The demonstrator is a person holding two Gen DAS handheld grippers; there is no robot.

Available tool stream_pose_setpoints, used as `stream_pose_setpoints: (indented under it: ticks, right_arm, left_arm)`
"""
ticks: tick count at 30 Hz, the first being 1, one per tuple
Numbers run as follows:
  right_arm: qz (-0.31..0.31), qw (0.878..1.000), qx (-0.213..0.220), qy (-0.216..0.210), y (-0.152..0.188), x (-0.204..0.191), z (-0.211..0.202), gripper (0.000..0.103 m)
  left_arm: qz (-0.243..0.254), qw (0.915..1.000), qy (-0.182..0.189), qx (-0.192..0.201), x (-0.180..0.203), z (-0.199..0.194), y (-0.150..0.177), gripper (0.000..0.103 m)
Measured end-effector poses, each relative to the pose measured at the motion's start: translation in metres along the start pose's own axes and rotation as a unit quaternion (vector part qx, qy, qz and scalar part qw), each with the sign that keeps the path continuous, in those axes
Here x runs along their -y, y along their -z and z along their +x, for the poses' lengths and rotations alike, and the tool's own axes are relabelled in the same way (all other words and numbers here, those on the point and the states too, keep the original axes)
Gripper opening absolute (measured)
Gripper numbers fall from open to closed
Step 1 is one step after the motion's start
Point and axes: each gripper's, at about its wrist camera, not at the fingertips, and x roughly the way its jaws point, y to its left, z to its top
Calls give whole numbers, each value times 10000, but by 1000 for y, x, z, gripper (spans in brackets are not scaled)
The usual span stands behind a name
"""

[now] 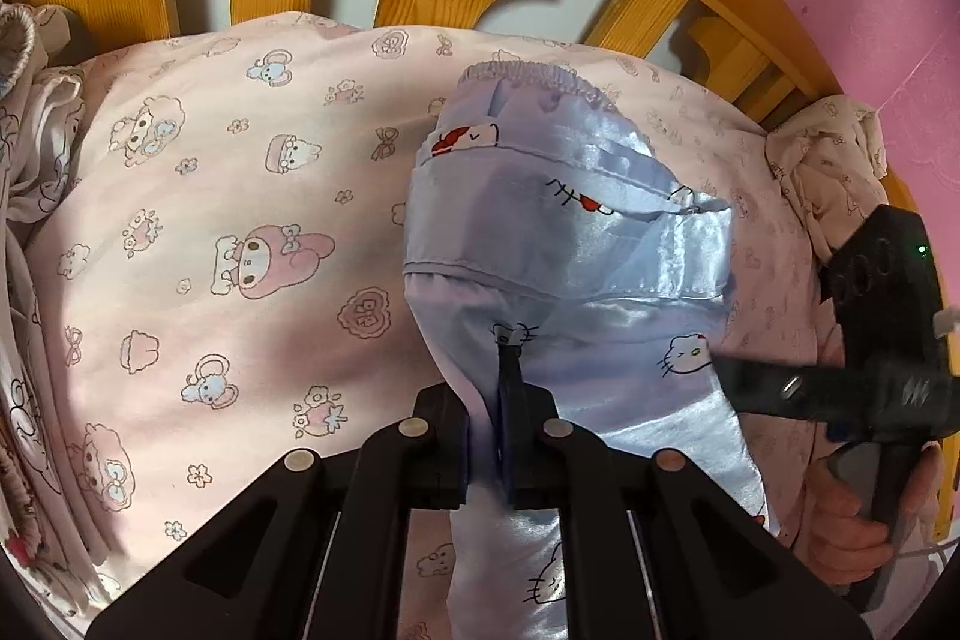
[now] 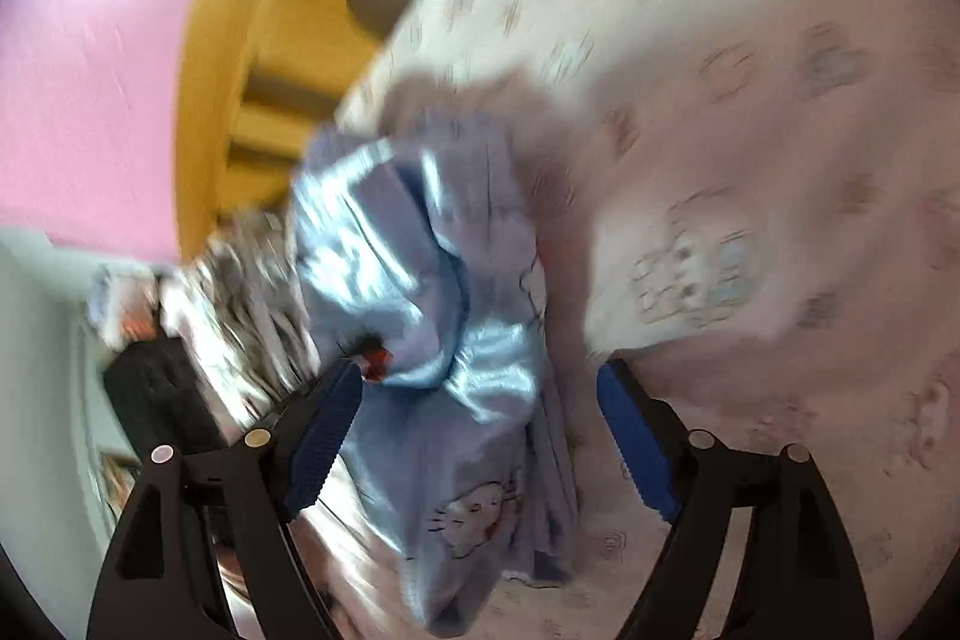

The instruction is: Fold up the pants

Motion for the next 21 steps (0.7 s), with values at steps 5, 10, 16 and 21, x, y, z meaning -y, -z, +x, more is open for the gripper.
stream_pose_setpoints:
  ticks: [5, 10, 16, 21]
  right_arm:
    - [-191, 9994, -114, -262, 1, -7, 9, 89]
    - [148, 9959, -47, -887, 4, 5, 1, 92]
    - [363, 9940, -132, -1021, 2, 6, 9, 100]
    - [-580, 9980, -195, -134, 2, -31, 25, 102]
  left_arm:
    - [-40, 10000, 27, -54, -5, 5, 5, 9]
    - [-99, 9999, 59, -61, -7, 7, 5, 9]
    - [-110, 9999, 77, -66, -8, 8, 5, 9]
    - [3, 10000, 30, -25, -5, 7, 5, 9]
